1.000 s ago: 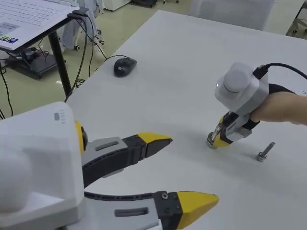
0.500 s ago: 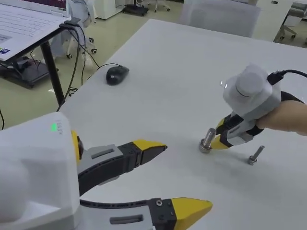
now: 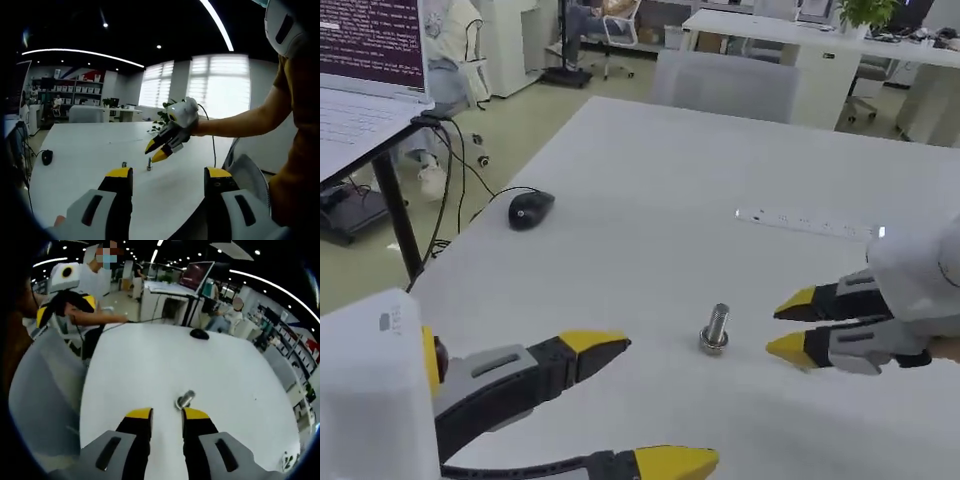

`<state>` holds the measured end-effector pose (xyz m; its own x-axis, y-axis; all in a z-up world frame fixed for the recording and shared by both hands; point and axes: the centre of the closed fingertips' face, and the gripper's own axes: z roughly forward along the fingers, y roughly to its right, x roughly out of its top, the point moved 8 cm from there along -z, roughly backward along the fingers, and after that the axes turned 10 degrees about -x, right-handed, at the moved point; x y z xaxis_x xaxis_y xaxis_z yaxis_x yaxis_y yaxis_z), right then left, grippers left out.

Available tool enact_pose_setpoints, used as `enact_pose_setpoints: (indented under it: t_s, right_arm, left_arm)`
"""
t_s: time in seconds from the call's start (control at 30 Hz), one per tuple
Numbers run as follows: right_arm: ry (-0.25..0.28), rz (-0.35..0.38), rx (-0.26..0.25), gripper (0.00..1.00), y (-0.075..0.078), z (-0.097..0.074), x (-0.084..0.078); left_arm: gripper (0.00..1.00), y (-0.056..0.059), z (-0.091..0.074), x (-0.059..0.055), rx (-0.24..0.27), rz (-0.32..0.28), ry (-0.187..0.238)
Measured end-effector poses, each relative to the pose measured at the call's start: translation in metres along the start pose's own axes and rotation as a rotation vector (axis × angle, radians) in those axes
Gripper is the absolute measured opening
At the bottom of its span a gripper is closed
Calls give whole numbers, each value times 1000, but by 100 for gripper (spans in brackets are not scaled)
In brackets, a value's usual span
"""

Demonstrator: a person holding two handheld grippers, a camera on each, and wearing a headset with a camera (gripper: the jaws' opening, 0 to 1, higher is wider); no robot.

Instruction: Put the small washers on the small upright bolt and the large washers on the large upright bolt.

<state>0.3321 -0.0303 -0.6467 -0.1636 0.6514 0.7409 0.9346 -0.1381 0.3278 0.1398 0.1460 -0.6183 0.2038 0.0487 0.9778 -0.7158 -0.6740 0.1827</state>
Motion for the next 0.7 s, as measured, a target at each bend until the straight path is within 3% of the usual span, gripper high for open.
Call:
enact_pose_setpoints:
  t_s: [0.23, 0.4, 0.53, 0.7]
  right_arm:
    - [66, 112, -41, 24, -24, -44, -23]
    - [174, 284, -16, 31, -39, -69, -41]
    - [221, 353, -2, 36, -48, -90, -58]
    - [252, 415, -21, 43, -60, -112, -70]
  left_arm:
    - [57, 10, 8, 3, -28, 6, -9]
    - [57, 15, 16, 7, -56, 20, -11]
    - [58, 20, 22, 11, -81, 31, -20]
    - [59, 23, 26, 12, -98, 24, -15]
